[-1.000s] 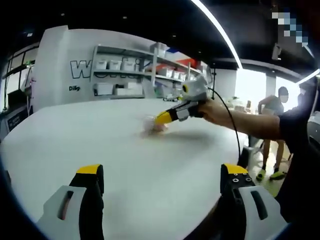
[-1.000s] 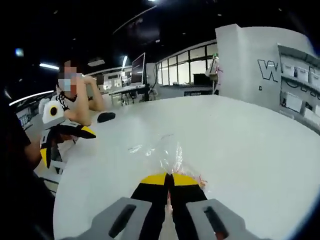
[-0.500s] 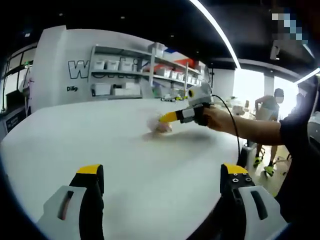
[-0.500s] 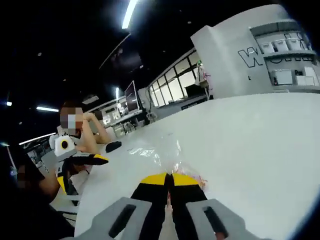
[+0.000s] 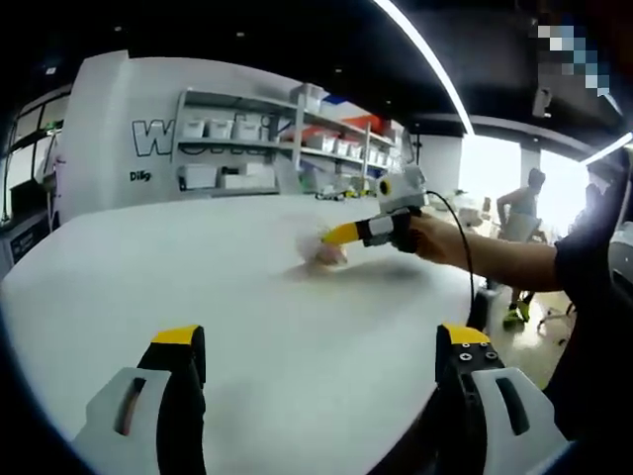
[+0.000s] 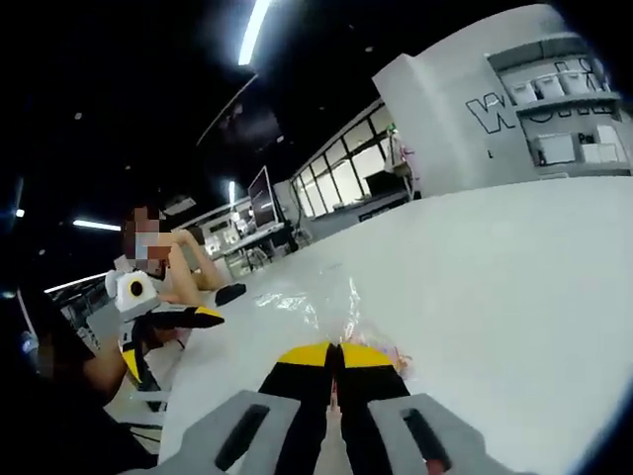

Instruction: Open the resealable bag by pulling the two sides of the seal apart until the entire bag opening is separated and visibly accessible.

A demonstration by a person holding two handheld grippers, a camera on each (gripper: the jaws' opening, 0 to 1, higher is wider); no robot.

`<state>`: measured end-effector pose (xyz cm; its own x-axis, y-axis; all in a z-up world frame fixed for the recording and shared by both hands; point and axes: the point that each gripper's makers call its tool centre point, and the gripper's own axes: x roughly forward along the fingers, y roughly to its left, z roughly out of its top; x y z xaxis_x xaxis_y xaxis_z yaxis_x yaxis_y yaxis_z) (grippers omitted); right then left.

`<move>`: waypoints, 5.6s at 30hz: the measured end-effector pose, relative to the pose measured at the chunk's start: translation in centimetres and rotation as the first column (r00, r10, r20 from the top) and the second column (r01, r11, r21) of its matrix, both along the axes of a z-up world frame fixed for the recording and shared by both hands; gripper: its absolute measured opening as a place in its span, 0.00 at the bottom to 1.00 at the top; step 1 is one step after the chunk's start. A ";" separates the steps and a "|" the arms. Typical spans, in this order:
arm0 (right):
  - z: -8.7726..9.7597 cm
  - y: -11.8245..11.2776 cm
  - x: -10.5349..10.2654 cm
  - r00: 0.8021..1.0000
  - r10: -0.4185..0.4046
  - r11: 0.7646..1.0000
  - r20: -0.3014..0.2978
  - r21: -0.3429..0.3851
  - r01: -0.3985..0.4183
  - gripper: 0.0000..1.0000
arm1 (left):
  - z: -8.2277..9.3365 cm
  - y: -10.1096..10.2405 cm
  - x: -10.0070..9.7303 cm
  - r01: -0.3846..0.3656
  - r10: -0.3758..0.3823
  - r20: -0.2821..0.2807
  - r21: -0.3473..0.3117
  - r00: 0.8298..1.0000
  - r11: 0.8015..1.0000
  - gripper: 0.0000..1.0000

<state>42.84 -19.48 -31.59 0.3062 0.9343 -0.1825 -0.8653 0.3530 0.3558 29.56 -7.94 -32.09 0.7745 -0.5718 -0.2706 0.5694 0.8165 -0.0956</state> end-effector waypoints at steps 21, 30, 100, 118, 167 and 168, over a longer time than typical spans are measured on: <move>-0.1 -1.7 -2.4 0.997 -0.019 0.995 -0.069 0.098 0.026 0.00 | -0.4 -2.4 1.5 0.047 -0.047 0.001 -0.019 0.999 0.999 0.95; -0.1 -2.4 -2.8 0.995 -0.034 0.990 -0.097 0.136 0.047 0.00 | 0.0 -4.9 3.4 0.089 -0.088 0.017 -0.037 0.996 0.995 0.94; 0.1 -2.1 -6.2 0.969 -0.018 0.964 -0.247 0.253 0.083 0.00 | -1.3 -15.1 10.5 0.208 -0.220 0.144 0.093 0.965 0.974 0.61; 0.0 -2.5 -6.3 0.979 -0.033 0.966 -0.199 0.245 0.083 0.10 | -1.4 -15.8 10.1 0.241 -0.258 0.157 0.120 0.953 0.963 0.49; 6.3 -3.7 -7.3 1.000 -0.020 0.951 0.023 -0.308 0.026 0.25 | 0.2 -18.8 9.7 0.280 -0.316 0.215 0.182 0.924 0.943 0.43; 6.2 -3.8 -7.3 0.999 -0.020 0.949 0.025 -0.316 0.027 0.25 | 0.2 -18.8 9.6 0.279 -0.316 0.214 0.184 0.924 0.942 0.43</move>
